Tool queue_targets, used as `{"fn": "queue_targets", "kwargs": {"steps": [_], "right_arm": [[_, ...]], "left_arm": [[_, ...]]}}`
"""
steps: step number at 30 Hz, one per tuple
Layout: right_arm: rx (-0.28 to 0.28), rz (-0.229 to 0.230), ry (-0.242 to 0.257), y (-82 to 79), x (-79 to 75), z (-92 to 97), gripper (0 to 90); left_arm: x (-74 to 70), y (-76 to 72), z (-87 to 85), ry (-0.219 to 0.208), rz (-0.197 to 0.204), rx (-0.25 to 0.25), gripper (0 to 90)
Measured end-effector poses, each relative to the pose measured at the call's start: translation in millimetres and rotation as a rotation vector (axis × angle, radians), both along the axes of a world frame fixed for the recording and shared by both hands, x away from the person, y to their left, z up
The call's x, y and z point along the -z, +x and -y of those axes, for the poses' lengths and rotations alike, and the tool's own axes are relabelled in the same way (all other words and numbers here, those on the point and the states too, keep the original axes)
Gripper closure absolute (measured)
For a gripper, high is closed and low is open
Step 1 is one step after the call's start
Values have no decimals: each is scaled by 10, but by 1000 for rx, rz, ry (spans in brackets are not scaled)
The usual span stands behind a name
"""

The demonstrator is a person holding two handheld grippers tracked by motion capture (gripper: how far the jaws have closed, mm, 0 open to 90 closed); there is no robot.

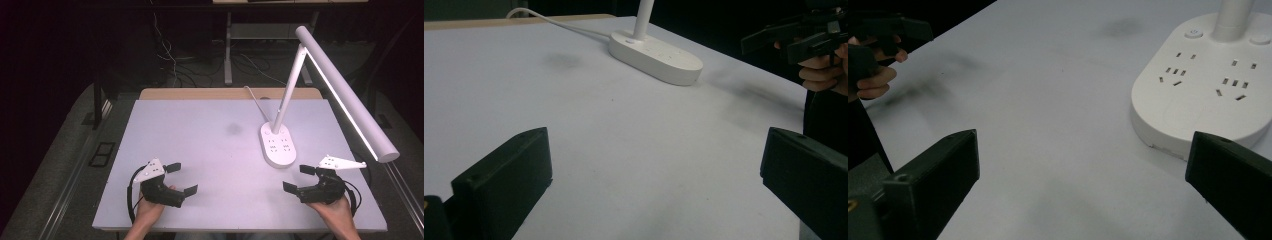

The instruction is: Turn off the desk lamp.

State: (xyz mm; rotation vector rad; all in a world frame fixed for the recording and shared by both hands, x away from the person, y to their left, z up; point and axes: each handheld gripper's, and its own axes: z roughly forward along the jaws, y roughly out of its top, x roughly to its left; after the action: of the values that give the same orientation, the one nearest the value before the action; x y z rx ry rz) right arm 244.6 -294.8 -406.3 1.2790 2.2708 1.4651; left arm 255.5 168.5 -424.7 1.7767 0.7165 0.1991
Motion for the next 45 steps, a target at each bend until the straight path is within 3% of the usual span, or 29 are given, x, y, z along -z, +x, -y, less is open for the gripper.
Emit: {"fn": "queue_targets", "kwargs": {"steps": [17,33,45], "right_arm": [[-4,-17,0,-7,-4,24,8],[-28,-37,-35,6,-9,-10,8],[-37,-56,-32,114,-119,9,8]], "left_arm": [[3,-16,26,13,-1,25,0],[-1,-39,9,9,-1,22,0],[5,-42,5,14,-5,14,0]]}}
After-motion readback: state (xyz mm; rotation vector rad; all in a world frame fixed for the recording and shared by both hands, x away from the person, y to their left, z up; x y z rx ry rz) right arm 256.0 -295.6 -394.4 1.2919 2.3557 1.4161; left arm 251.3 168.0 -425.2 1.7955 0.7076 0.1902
